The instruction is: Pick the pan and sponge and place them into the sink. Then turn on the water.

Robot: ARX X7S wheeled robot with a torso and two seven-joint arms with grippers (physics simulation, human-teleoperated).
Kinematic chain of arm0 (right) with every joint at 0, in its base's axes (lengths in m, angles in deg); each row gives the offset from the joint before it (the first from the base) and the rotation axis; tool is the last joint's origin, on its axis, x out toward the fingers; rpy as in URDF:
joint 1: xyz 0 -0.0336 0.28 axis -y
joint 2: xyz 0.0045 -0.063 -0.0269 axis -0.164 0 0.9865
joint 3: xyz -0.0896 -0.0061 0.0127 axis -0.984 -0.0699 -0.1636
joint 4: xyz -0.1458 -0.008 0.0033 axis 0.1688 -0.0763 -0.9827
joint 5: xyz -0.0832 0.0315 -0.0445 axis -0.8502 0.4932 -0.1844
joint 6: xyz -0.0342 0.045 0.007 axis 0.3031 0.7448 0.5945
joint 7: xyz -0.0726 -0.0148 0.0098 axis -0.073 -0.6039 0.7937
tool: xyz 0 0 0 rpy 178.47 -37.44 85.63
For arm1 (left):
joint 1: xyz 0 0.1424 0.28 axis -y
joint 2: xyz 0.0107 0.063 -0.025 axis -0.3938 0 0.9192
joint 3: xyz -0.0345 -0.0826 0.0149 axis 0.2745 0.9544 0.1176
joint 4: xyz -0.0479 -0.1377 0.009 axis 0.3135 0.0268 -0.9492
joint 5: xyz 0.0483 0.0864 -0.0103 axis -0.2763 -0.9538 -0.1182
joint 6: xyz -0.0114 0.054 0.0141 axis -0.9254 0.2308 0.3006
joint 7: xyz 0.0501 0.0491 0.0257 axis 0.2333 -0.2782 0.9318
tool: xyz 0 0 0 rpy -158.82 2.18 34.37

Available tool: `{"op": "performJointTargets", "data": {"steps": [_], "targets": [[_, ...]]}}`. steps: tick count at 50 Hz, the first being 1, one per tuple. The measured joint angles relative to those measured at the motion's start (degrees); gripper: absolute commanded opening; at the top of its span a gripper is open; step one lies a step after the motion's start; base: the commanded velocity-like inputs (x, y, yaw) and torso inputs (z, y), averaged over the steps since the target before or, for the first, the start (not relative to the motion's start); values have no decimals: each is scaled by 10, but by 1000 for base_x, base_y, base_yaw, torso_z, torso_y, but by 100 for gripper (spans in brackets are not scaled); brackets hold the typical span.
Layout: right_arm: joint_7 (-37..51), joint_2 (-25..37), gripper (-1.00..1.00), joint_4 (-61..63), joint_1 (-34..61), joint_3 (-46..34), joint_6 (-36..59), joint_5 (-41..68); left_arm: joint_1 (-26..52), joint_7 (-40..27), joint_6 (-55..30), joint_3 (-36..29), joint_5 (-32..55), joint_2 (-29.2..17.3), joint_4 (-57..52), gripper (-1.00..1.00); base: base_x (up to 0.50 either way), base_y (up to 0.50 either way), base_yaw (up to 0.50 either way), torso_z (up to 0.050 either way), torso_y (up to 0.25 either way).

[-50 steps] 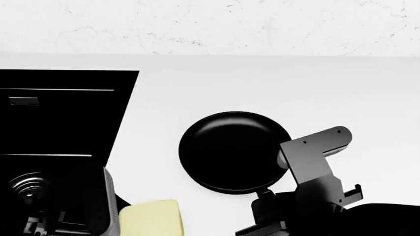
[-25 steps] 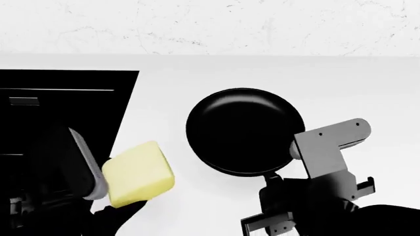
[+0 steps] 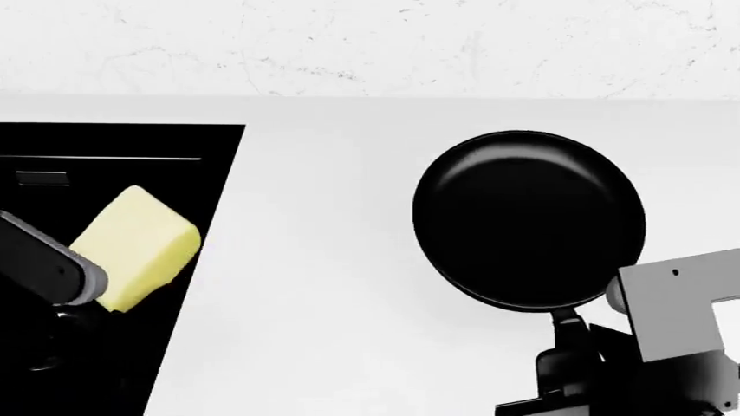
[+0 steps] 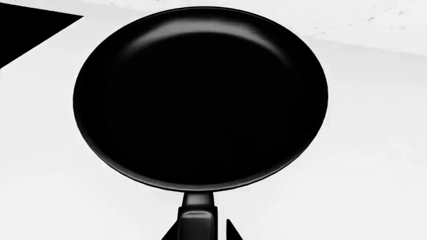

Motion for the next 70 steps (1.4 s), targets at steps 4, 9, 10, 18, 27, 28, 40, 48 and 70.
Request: {"op": "performJointTargets", "data": {"steps": [4,9,10,18,27,28,40,48,70], "targets": [[11,10,-100,9,-12,13,-4,10,-18,-34,-19,32,11,4,-13,-100,0,0,0,3,3],[17,20,-100,18,-25,26,-12,17,-36,-64,-37,65,23,7,-25,-100,0,0,1,0,2],[17,21,-100,20,-28,28,-14,17,-39,-69,-40,70,26,7,-27,-100,0,0,0,0,0],[12,29,-100,27,-42,34,-21,14,-53,-93,-55,98,39,10,-33,-100,0,0,0,0,1],[6,31,-100,32,-50,30,-25,8,-59,-103,-61,112,48,11,-36,-100,1,26,0,1,1],[6,32,-100,32,-51,30,-25,5,-60,-103,-60,113,50,12,-37,-100,27,305,0,0,10],[2,30,-100,32,-55,24,-28,-2,-66,-105,-54,117,51,9,-34,-100,31,309,0,1,2],[-1,28,-100,31,-56,19,-30,-4,-67,-105,-50,114,49,9,-30,-100,34,311,0,0,1],[-6,26,-100,30,-61,14,-34,-11,-70,-107,-43,111,49,7,-25,-100,59,404,0,0,2]]}}
